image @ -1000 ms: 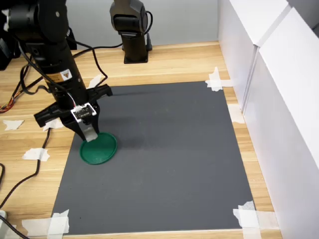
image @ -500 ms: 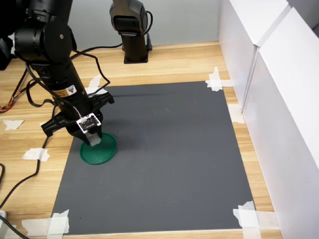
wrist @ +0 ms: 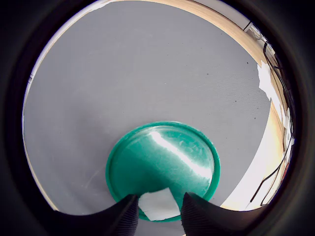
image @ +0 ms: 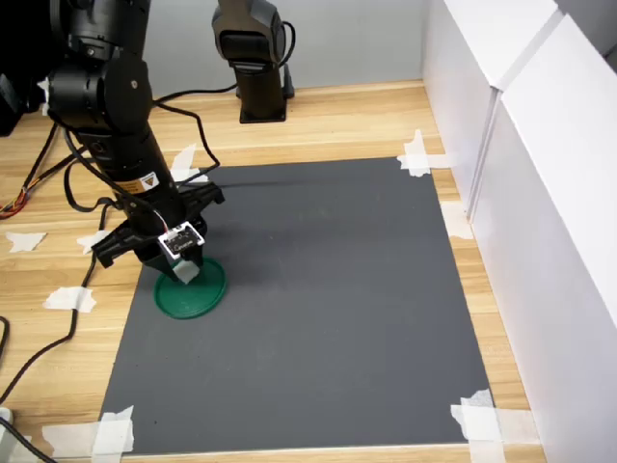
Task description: Grasp a white terminal and put it on the green lid.
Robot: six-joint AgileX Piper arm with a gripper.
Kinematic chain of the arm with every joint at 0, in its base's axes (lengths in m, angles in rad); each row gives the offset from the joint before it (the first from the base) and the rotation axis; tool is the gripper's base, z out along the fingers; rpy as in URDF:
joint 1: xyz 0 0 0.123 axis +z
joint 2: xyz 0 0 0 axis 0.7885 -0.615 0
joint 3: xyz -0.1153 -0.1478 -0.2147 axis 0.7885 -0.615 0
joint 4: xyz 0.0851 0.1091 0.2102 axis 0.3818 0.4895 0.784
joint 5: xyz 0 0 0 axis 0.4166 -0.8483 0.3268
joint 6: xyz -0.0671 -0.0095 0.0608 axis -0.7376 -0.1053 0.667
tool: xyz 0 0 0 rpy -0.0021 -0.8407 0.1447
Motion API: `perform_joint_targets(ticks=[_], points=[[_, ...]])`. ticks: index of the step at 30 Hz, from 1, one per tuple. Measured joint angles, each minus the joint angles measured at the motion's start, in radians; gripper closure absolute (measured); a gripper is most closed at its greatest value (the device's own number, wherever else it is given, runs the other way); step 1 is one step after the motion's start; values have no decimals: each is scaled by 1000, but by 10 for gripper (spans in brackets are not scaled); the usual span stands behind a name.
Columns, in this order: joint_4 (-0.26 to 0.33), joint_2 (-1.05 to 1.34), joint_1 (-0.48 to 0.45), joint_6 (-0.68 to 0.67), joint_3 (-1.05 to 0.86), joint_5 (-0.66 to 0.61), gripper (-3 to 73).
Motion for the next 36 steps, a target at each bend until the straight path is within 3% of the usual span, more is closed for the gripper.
perform_joint_targets(ticks=[6,11,15,20,24,28,36], points=[[-1,53,0,5,-1,19,252],[12,202,0,85,-41,32,264],[71,370,0,128,-117,69,379],[218,578,0,154,-215,78,634],[293,708,0,198,-256,78,699],[286,794,29,309,-269,81,708],[201,903,222,650,-288,131,711]])
